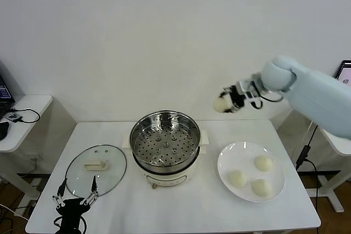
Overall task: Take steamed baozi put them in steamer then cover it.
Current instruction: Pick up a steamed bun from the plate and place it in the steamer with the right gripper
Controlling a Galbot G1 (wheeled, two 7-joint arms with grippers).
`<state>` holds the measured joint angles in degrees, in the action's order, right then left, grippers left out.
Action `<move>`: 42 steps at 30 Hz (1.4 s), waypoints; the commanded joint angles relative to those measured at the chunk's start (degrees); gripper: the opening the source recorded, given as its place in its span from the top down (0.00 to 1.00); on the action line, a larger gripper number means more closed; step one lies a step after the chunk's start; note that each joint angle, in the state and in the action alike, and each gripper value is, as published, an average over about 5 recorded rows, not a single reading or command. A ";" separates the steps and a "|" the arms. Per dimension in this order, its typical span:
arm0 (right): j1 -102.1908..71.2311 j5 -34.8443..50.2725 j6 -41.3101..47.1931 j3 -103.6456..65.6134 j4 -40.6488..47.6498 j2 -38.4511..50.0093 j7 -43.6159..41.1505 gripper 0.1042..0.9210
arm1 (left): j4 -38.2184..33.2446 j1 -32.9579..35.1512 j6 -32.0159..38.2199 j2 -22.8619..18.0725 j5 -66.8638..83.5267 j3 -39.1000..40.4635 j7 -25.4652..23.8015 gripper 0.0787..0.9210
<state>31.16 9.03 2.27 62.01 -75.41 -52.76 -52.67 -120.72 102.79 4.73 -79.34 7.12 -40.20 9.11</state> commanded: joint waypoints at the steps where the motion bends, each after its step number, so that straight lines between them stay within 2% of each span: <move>1: 6.07 0.97 -6.42 8.67 3.11 -15.34 2.42 0.39 | 0.29 -0.07 0.05 0.33 0.42 -1.04 -0.07 0.12; 8: 1.95 -9.25 -13.46 11.79 6.71 -21.47 2.09 0.39 | -0.17 0.49 0.21 -0.30 0.44 -1.77 -0.08 0.12; 24: -5.91 -25.30 -24.41 11.56 16.27 -25.23 5.30 0.39 | 0.06 0.08 0.44 -0.71 0.69 -2.10 -0.12 0.12; 38: -8.72 -31.83 -27.70 9.16 21.28 -26.59 7.44 0.39 | -0.26 0.09 0.43 -0.69 1.36 -2.34 -0.07 0.12; 42: -8.45 -31.51 -28.14 8.78 21.20 -26.33 8.04 0.31 | -0.55 0.15 0.38 -0.82 1.33 -2.37 -0.06 0.12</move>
<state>23.53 -19.29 -24.03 70.97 -56.40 -78.35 -45.47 -121.08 102.86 5.18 -80.09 8.43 -42.52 9.02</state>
